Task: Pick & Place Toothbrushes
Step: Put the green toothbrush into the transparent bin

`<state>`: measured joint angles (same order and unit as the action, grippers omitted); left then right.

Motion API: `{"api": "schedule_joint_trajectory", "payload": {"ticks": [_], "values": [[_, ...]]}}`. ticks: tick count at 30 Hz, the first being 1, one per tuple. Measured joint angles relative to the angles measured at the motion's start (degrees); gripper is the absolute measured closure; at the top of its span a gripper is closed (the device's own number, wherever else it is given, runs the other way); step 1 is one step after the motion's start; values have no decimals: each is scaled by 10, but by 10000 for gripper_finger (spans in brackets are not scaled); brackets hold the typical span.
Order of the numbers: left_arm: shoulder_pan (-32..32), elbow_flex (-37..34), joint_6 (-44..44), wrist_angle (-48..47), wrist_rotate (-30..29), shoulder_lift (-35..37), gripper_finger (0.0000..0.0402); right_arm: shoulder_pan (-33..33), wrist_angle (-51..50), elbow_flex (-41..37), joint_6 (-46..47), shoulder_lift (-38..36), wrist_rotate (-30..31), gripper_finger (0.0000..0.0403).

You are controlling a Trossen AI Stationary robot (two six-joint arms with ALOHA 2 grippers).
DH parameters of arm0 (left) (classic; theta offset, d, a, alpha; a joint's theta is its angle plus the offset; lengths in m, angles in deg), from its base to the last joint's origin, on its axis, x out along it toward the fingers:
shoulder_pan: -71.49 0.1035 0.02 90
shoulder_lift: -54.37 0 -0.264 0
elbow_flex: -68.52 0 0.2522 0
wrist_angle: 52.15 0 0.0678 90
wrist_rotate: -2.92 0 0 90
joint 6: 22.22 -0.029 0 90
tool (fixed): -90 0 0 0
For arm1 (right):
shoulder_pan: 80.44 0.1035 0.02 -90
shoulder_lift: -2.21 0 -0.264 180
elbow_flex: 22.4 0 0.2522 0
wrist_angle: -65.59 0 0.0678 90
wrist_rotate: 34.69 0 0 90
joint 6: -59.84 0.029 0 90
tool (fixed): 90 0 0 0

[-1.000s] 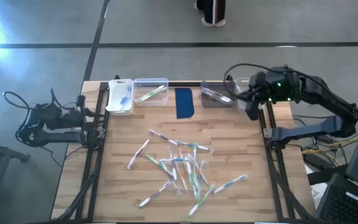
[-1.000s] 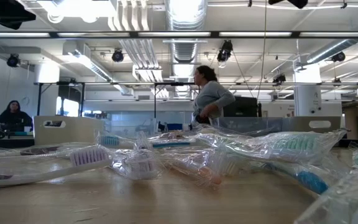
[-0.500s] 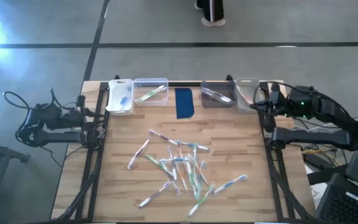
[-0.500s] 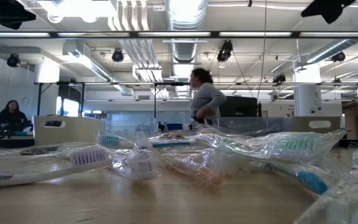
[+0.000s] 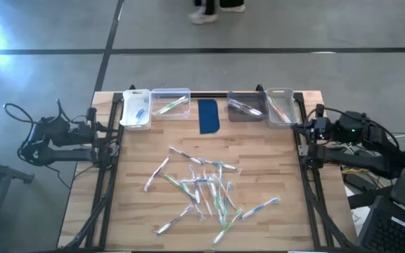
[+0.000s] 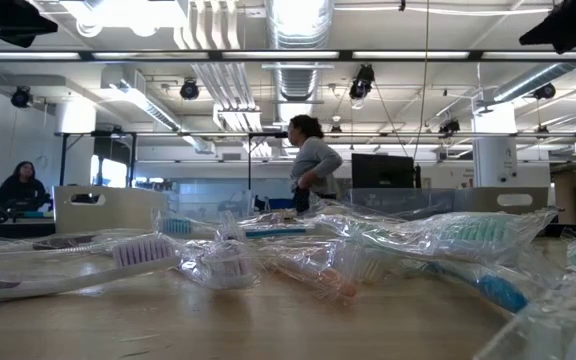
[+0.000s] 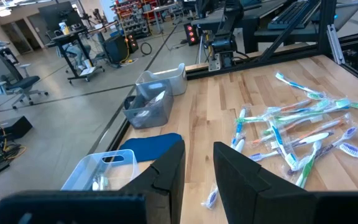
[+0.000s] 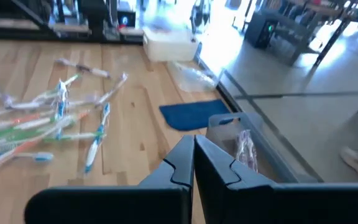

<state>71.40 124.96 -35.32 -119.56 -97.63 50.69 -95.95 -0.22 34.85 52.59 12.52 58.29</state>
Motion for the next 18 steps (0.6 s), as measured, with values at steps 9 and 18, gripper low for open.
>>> {"api": "schedule_joint_trajectory", "payload": {"ticks": [9, 18], "values": [[0, 0, 0, 0, 0, 0, 312, 0, 4, 1, 0, -54, 0, 394], [0, 0, 17, 1, 0, 0, 312, 0, 4, 1, 2, -69, 0, 394]]}}
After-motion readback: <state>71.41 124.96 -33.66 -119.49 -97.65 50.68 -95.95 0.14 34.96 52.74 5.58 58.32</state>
